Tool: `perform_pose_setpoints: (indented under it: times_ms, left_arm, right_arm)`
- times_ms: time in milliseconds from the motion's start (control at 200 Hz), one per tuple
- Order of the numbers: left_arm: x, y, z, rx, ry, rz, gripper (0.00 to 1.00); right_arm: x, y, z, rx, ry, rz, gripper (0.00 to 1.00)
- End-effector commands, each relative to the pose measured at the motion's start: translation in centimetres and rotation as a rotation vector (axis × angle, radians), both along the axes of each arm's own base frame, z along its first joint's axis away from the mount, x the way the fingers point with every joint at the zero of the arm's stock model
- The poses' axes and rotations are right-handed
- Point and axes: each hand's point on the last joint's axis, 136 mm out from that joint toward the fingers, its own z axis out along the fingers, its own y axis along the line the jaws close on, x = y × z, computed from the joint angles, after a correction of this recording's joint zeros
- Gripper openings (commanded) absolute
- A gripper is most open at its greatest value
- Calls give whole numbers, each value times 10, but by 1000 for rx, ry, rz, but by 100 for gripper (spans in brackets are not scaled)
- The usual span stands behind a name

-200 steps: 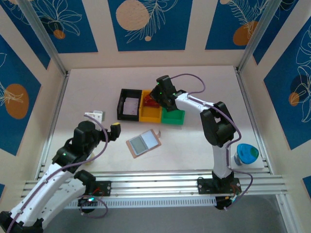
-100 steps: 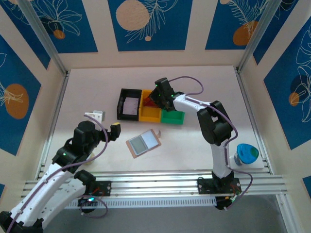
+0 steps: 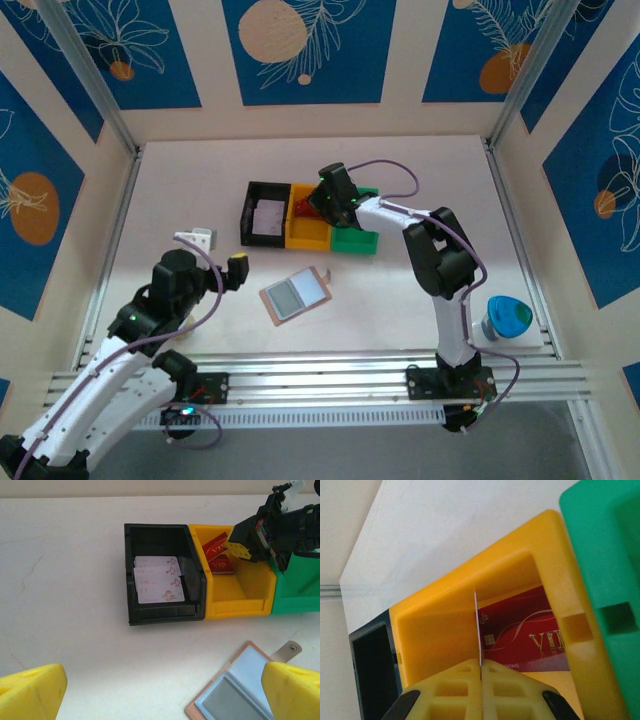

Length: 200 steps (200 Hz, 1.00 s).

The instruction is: Take the credit cards out of the card holder

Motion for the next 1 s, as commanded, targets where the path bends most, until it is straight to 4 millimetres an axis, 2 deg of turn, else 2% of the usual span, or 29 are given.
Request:
perform_pose_setpoints:
  times_ms: [0,130,550,995]
  left_arm:
    - [1,-1,4,-16,-21,-8,100]
    - [1,-1,4,-15,-21,-10,100]
    - [1,-2,3,-15,-19,-13,100]
    - [0,-3,2,-17,-15,-17,100]
  right_arm:
    - [-3,-4,-16,-14,23,-33,12]
    - [-4,-8,-19,-16,40,-45,18]
    - [-4,-17,-14,-41,50,-56,25]
    - [-1,-20,11,-74,32,-56,30]
